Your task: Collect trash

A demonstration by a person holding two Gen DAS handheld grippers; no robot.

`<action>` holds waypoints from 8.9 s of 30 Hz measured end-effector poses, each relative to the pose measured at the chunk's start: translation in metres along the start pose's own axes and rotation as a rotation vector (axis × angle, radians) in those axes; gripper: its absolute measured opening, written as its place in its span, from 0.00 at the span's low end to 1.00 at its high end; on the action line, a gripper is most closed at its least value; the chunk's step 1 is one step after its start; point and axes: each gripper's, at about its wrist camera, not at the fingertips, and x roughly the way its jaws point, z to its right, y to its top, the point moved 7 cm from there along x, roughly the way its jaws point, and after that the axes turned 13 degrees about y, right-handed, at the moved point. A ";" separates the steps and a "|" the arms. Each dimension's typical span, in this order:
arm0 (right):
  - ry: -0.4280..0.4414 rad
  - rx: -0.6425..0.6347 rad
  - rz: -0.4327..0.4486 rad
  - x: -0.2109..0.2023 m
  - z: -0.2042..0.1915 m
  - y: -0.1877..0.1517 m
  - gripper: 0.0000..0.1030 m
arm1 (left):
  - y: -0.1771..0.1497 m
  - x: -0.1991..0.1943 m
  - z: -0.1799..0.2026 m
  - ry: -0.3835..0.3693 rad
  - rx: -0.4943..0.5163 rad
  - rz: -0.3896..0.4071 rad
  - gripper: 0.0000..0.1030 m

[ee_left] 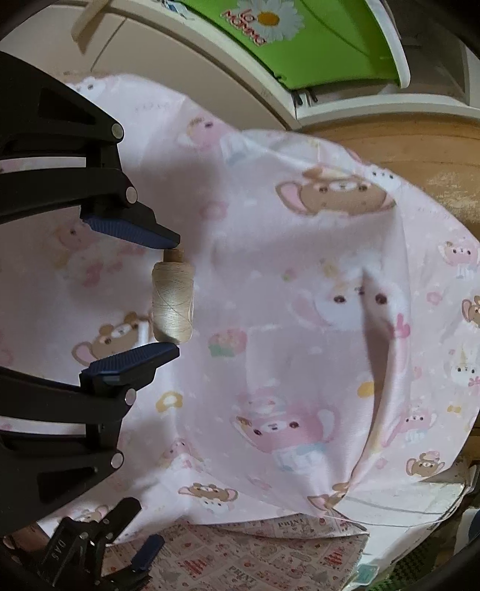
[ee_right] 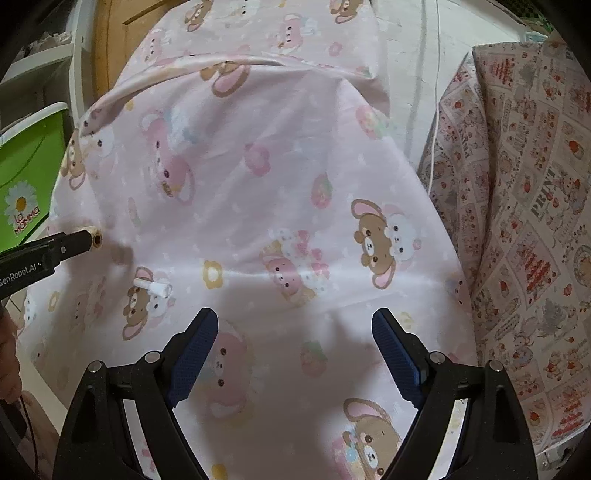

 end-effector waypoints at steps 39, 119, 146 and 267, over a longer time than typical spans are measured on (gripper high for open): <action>0.319 -0.219 -0.233 0.134 -0.116 0.012 0.37 | -0.004 -0.006 -0.060 0.100 -0.088 -0.015 0.50; 0.375 -0.075 -0.062 -0.070 -0.095 -0.075 0.23 | -0.110 -0.088 -0.022 -0.046 -0.036 -0.112 0.50; 0.380 -0.069 -0.444 -0.018 -0.104 -0.161 0.23 | -0.183 -0.046 -0.016 -0.125 -0.038 -0.495 0.25; 0.128 -0.070 0.099 -0.111 -0.077 -0.089 0.89 | -0.112 -0.131 -0.056 0.155 -0.037 0.161 0.99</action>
